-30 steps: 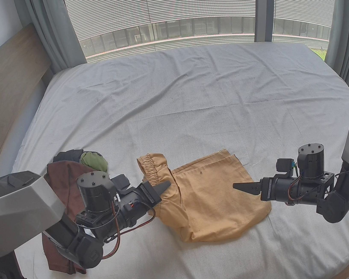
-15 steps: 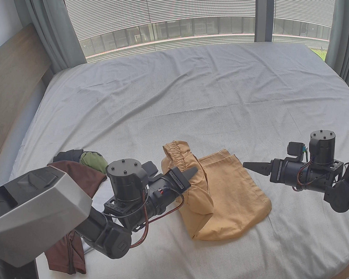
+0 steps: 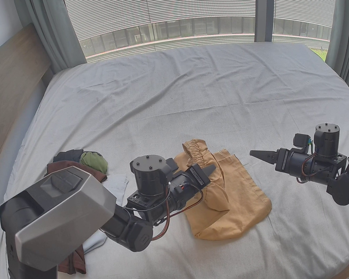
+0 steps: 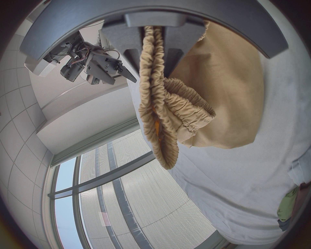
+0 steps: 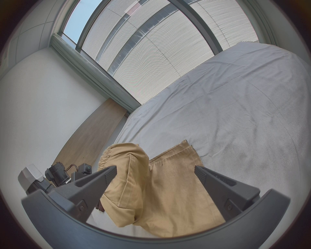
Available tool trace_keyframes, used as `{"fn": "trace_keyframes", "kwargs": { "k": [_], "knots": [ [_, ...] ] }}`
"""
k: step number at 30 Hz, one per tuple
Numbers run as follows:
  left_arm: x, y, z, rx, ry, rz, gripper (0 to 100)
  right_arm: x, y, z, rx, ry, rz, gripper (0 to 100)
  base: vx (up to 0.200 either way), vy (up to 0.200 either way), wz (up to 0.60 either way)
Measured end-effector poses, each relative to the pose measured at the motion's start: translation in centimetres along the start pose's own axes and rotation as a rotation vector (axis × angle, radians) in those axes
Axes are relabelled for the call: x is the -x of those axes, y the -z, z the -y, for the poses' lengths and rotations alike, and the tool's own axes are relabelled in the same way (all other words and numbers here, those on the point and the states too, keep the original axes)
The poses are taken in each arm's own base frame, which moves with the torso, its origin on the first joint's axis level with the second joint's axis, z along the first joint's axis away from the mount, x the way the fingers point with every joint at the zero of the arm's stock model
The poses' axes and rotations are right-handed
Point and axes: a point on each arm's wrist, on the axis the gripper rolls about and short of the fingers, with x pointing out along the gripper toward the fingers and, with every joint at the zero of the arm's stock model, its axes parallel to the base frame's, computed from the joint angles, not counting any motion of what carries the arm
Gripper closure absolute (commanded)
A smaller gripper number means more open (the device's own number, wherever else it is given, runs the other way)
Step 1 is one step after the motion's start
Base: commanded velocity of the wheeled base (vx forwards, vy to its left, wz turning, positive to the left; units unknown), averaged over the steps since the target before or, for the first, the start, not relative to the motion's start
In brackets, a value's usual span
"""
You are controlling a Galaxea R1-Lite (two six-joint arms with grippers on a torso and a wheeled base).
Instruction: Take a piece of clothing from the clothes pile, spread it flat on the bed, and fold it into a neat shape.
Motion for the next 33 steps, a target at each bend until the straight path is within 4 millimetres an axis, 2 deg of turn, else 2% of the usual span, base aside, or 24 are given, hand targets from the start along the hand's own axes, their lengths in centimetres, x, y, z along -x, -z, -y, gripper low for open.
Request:
{"fn": "trace_keyframes", "kwargs": {
  "k": [10,23,24,33],
  "knots": [
    [-2.3,1.6,0.3,0.0,0.007,-0.045,100,0.2,-1.1,0.5,-0.01,0.012,0.037,0,0.0,0.0,0.0],
    [-3.1,2.2,-0.3,0.007,-0.019,-0.074,100,0.3,-1.5,0.5,-0.007,0.002,0.048,0,0.0,0.0,0.0],
    [-3.2,2.2,-0.4,0.008,-0.019,-0.074,0,0.4,-1.5,0.5,-0.007,0.001,0.049,0,0.0,0.0,0.0],
    [-3.7,2.7,-0.3,0.006,-0.018,-0.077,0,0.4,-1.5,0.6,-0.007,0.003,0.05,0,0.0,0.0,0.0]
  ]
}}
